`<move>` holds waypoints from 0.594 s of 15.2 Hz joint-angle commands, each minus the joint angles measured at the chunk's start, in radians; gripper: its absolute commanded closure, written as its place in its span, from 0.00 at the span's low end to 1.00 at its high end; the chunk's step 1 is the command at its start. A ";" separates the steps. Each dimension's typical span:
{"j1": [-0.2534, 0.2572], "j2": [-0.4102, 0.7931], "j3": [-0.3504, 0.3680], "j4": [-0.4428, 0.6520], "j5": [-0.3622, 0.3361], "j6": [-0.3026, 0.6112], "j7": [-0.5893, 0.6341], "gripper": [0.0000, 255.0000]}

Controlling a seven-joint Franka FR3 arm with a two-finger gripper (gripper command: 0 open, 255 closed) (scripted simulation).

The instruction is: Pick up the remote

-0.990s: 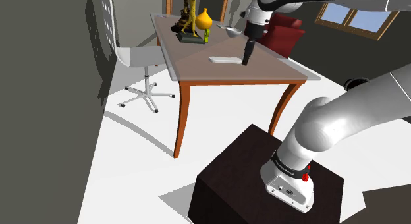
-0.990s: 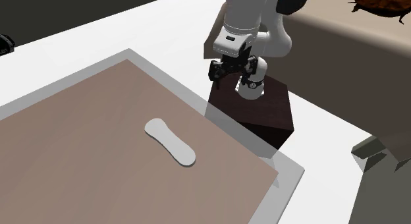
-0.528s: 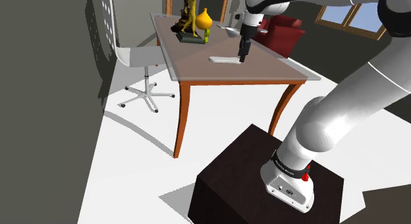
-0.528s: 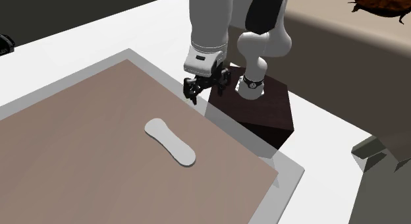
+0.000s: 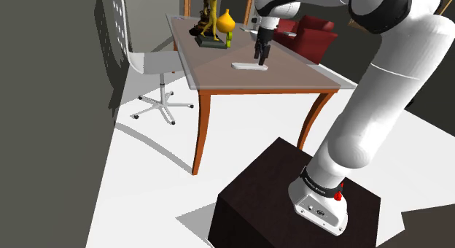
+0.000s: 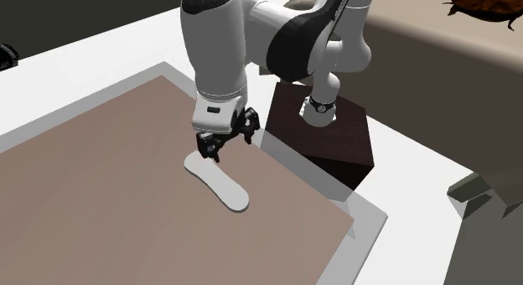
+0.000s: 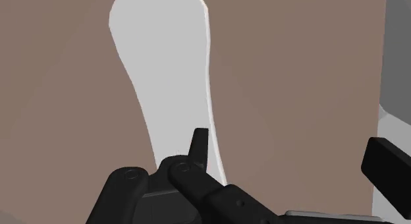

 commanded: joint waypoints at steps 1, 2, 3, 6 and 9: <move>-0.017 0.094 -0.010 0.095 0.054 -0.015 -0.102 0.00; -0.031 0.142 -0.009 0.144 0.080 -0.022 -0.146 0.00; -0.046 0.190 -0.007 0.194 0.106 -0.031 -0.188 0.00; -0.072 0.256 0.005 0.256 0.139 -0.035 -0.241 0.00; -0.071 0.262 0.007 0.224 0.144 0.003 -0.244 0.00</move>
